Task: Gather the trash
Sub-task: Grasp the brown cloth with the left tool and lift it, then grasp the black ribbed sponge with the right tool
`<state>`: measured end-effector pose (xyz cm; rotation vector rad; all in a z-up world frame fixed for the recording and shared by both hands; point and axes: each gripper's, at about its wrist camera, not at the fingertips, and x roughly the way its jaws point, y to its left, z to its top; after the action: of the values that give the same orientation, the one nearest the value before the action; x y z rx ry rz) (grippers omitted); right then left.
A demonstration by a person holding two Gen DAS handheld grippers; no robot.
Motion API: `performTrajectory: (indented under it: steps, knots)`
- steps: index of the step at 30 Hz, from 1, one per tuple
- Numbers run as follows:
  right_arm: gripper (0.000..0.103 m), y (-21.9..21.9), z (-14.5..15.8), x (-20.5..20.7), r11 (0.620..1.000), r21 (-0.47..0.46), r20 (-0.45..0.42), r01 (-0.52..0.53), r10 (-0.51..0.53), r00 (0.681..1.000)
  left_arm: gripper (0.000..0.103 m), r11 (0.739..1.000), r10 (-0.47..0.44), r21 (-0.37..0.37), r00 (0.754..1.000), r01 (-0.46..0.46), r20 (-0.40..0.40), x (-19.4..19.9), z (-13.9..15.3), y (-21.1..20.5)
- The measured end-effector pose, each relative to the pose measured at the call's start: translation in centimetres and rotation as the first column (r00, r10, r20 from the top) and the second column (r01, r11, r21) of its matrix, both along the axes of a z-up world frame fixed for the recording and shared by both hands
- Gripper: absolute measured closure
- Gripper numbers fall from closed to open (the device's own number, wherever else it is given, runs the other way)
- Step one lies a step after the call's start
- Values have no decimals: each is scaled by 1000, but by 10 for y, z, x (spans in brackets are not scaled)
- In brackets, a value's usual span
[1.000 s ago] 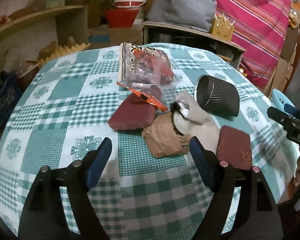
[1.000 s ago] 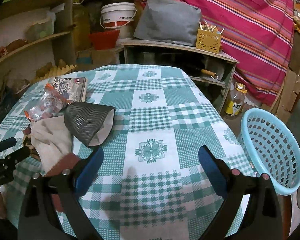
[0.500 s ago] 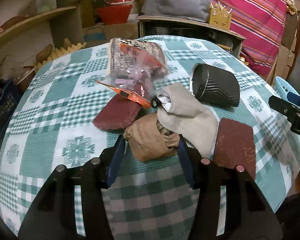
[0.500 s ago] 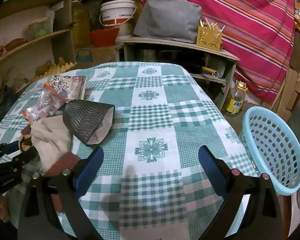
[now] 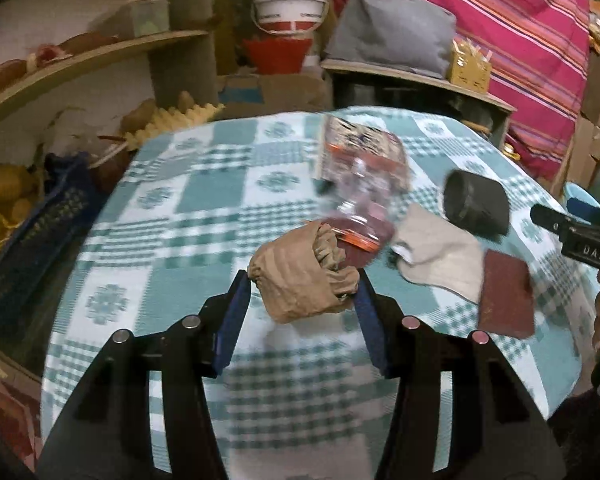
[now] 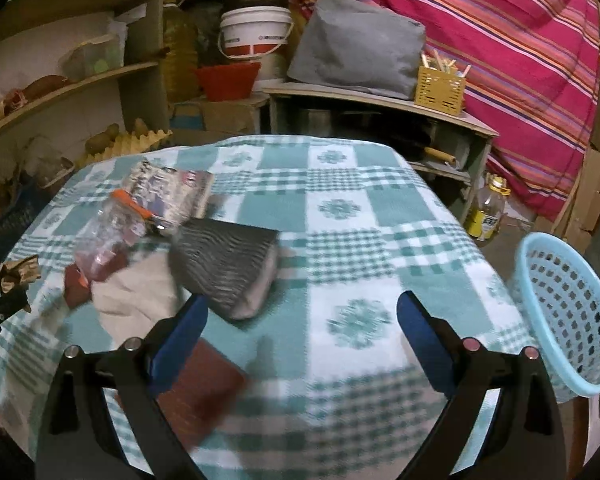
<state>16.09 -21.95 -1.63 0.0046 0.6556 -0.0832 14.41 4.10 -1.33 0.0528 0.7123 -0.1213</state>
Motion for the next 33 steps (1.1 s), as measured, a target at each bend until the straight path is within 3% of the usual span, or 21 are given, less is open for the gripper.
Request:
performTrajectory:
  steps: [10, 15, 25, 27, 33]
  knots:
    - [10, 50, -9, 42, 1000, -4, -44, -1, 1, 999, 52, 996, 85, -26, 996, -84, 36, 20, 8, 33]
    - [10, 58, -15, 58, 999, -27, -89, 24, -27, 996, 52, 990, 119, -72, 993, -119, 0, 33, 2, 48]
    - [11, 41, -19, 71, 997, -1, -132, 72, -71, 989, 52, 992, 110, -55, 994, -110, 5, 35, 0, 40]
    - [22, 39, -18, 71, 998, 5, -132, 65, -64, 989, 52, 992, 112, -55, 994, -112, 3, 35, 0, 38]
    - [23, 33, -15, 67, 999, 20, -125, 41, -38, 991, 52, 991, 119, -63, 993, -119, 0, 38, 1, 33]
